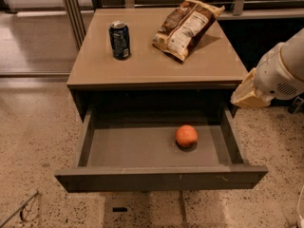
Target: Pick orange from top drawer and place on counter
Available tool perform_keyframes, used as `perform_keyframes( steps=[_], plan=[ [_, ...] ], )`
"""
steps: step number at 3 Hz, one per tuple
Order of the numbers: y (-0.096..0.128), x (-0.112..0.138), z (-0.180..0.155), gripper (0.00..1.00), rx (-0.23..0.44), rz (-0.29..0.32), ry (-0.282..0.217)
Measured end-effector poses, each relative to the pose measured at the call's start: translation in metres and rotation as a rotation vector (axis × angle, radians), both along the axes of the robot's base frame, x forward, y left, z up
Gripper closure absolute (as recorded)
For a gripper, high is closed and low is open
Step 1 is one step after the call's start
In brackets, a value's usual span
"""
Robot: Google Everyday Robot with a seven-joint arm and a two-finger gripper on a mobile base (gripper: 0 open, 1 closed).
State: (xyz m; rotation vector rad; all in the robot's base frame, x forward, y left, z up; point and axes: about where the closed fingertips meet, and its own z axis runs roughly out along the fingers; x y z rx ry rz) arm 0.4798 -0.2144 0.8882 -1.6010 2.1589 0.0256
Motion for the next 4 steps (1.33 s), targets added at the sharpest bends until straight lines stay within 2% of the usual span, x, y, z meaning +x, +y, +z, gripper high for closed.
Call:
perform_keyframes(
  steps=[1,2,4],
  plan=[
    [-0.001,0.019,-0.058,1.00,0.057,-0.024,0.041],
    [-0.001,0.019,-0.058,1.00,0.057,-0.024,0.041],
    [0.001,0.019,-0.088,0.98,0.149,-0.008,0.053]
  ],
)
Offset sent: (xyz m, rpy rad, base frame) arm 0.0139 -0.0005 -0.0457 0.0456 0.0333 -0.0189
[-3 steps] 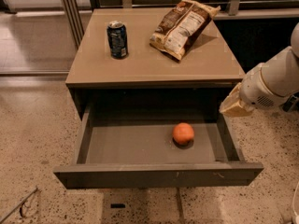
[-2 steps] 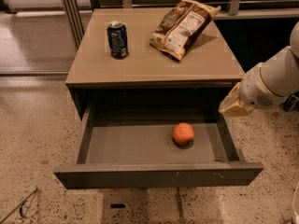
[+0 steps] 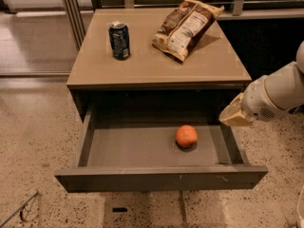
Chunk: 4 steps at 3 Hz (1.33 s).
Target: Pick orange from top drawer and place on counter
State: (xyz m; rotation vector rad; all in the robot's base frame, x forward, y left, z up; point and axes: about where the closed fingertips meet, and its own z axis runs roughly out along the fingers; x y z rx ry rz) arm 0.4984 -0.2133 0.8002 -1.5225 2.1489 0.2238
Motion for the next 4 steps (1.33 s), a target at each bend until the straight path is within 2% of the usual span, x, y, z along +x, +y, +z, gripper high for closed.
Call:
perform_keyframes(
  steps=[1,2,3,4],
  plan=[
    [0.008,0.002,-0.036,0.76,0.064,0.005,0.049],
    [0.014,0.006,-0.066,0.55,0.101,0.018,0.074],
    [0.019,0.012,-0.087,0.46,0.126,0.035,0.067],
    [0.025,0.020,-0.099,0.47,0.149,0.052,0.044]
  ],
)
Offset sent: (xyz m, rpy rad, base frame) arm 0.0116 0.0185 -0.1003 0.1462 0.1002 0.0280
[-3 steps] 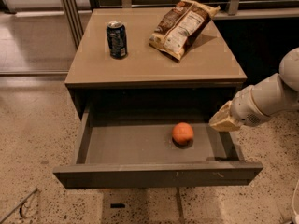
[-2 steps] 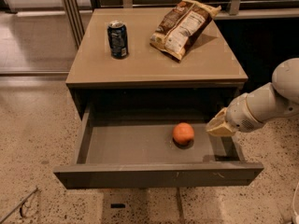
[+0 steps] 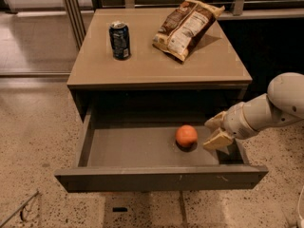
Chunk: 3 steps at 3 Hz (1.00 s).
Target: Pick orange from top drawer and place on counter
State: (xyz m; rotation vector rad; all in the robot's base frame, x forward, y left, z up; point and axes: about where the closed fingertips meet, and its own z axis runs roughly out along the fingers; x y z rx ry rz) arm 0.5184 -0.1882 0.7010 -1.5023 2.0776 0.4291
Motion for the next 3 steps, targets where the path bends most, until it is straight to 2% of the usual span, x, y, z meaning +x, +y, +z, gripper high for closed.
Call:
perform_keyframes(
  steps=[2,3],
  plan=[
    [0.016,0.015,-0.017,0.45,0.043,0.032,-0.041],
    [0.027,0.024,-0.026,0.26,0.058,0.051,-0.052]
  ],
)
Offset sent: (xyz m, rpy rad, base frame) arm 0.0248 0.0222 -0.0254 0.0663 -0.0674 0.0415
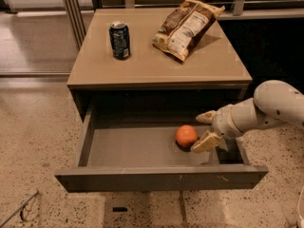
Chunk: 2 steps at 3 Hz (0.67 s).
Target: Pick orange from top drawer and place on counter
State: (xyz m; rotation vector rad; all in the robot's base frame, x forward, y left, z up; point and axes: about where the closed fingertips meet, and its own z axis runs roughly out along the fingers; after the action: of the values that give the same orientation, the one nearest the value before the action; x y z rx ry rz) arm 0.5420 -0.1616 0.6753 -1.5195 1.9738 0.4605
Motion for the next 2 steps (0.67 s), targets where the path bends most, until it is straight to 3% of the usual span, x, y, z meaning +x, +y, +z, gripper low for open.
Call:
perform_keyframes(
  steps=[2],
  plan=[
    [0.0071,0.0123,-0.0185,0.16,0.004,0.015,-0.001]
  ],
)
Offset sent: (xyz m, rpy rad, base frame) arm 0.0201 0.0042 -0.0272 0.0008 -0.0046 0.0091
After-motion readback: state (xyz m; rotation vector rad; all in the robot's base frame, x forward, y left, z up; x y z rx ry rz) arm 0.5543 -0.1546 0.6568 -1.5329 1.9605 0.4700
